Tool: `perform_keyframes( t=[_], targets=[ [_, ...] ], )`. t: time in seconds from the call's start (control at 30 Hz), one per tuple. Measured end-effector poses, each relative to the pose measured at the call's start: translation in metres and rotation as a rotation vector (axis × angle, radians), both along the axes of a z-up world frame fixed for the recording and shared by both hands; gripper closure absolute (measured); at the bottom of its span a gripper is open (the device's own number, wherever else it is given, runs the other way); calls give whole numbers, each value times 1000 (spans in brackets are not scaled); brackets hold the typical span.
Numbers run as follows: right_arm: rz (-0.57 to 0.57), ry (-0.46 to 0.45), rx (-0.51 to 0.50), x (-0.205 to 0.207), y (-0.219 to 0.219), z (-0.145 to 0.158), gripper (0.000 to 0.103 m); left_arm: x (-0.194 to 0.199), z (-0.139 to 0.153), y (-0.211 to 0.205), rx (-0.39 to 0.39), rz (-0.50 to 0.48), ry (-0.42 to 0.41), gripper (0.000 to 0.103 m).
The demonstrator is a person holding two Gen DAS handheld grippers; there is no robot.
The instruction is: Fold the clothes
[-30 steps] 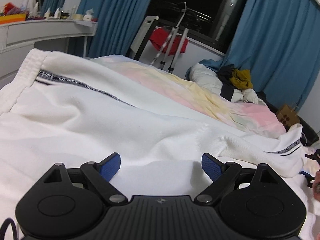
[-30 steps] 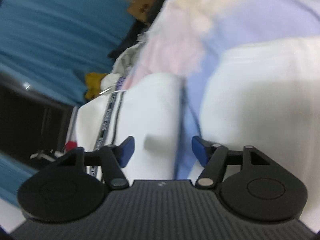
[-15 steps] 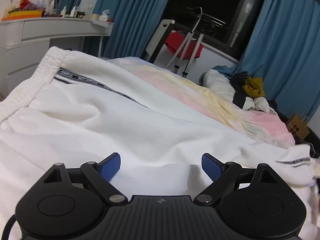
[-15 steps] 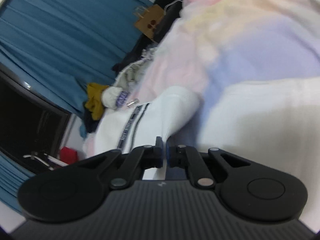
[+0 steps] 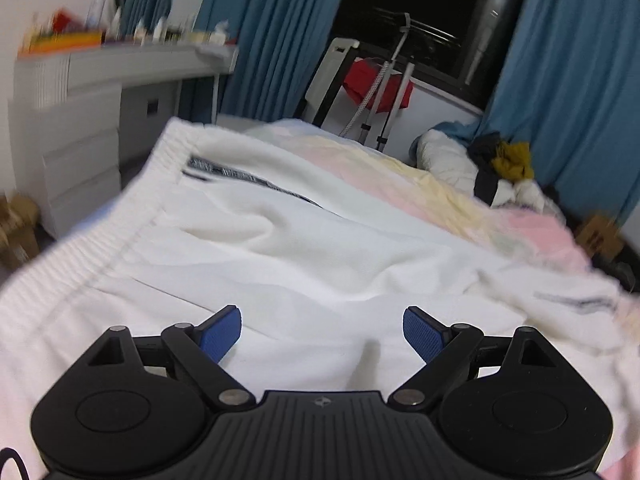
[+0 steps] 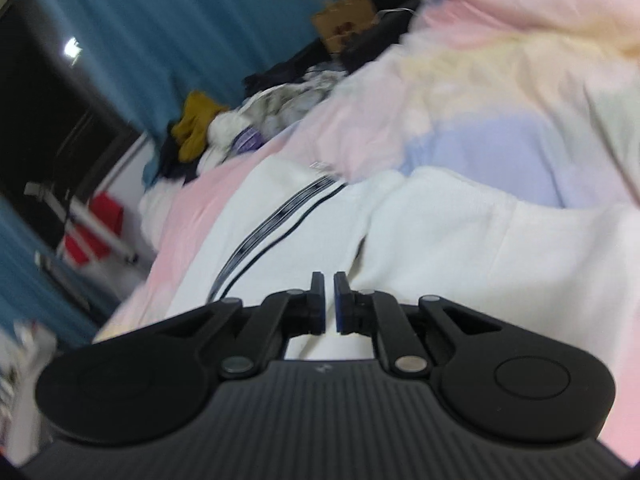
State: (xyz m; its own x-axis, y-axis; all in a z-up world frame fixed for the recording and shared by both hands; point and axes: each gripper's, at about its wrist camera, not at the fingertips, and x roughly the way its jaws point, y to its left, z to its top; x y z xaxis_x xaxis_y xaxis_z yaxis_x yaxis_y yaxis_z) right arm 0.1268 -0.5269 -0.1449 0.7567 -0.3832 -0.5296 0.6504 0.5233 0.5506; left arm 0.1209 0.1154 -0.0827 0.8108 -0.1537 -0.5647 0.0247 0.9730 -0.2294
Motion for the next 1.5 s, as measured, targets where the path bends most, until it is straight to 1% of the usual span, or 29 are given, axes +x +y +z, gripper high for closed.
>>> perform_keyframes(
  t=[0.07,0.2,0.27,0.37,0.43,0.5,0.57,0.63,0.73,0.87,0.97,1.03,1.1,1.2,1.3,1.33,1.4,1.47,1.5],
  targets=[
    [69,18,-54,-8,25,18,95,-12,5,0,40,-11,-7,13],
    [208,30,-216,-32,90,50,95,-39,10,-12,77,-58,-30,14],
    [279,28,-268,-42,117,61,95,-53,12,-17,91,-90,-41,14],
    [374,21,-324,-53,158,79,95,-68,14,-23,141,-118,-47,14],
    [437,18,-369,-56,180,88,95,-77,16,-22,141,-138,-61,14],
    [480,21,-412,-60,199,95,95,-84,20,-19,117,-151,-62,14],
    [507,22,-424,-62,210,100,95,-88,22,-17,102,-143,-49,14],
    [529,30,-432,-63,215,102,95,-88,21,-13,113,-124,-24,14],
    [512,62,-449,-62,216,101,95,-84,16,-8,125,-93,15,14],
    [484,72,-445,-63,219,98,95,-78,12,-10,143,-53,41,13],
    [469,60,-462,-64,216,97,95,-73,8,-10,166,-14,67,7],
    [469,33,-443,-67,212,98,95,-70,6,-8,173,13,86,5],
    [468,4,-414,-69,206,98,95,-66,3,-5,163,42,114,2],
    [454,-14,-373,-69,200,96,95,-62,3,2,115,100,141,2],
    [419,-23,-322,-71,190,93,95,-66,12,25,14,197,109,2],
    [400,-26,-300,-72,185,92,95,-68,15,36,-21,242,97,2],
    [358,-47,-238,-75,172,89,95,-71,17,56,-60,339,74,3],
    [309,-71,-188,-80,158,87,95,-71,15,77,-89,439,95,6],
    [275,-73,-175,-82,152,85,95,-70,12,88,-128,477,112,7]
  ],
)
